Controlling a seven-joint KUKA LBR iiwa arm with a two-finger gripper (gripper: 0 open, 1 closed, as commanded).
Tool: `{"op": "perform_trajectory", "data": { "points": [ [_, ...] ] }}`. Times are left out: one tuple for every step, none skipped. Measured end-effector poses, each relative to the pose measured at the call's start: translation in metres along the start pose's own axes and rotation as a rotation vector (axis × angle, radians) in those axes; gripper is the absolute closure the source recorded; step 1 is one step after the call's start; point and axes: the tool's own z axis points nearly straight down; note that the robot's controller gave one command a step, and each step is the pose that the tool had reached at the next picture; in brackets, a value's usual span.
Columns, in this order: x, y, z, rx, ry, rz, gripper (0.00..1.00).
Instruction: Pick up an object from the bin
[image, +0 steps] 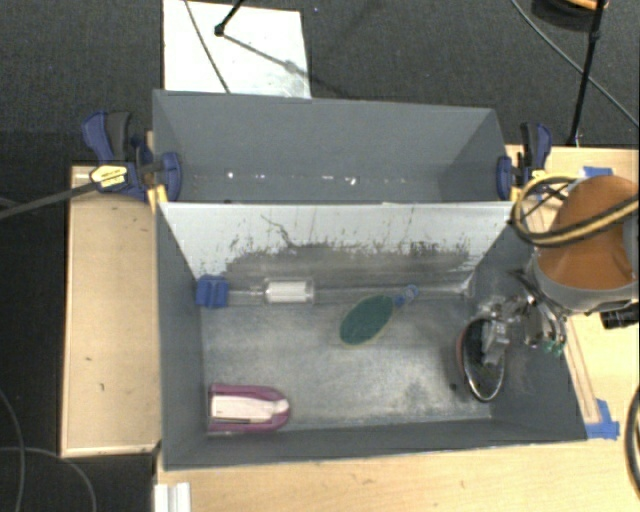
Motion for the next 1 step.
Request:
{"op": "perform_trajectory", "data": {
  "points": [
    [-0.0037, 0.0052, -0.1145, -0.002, -0.006, 0.031, 1.0]
  ]
}}
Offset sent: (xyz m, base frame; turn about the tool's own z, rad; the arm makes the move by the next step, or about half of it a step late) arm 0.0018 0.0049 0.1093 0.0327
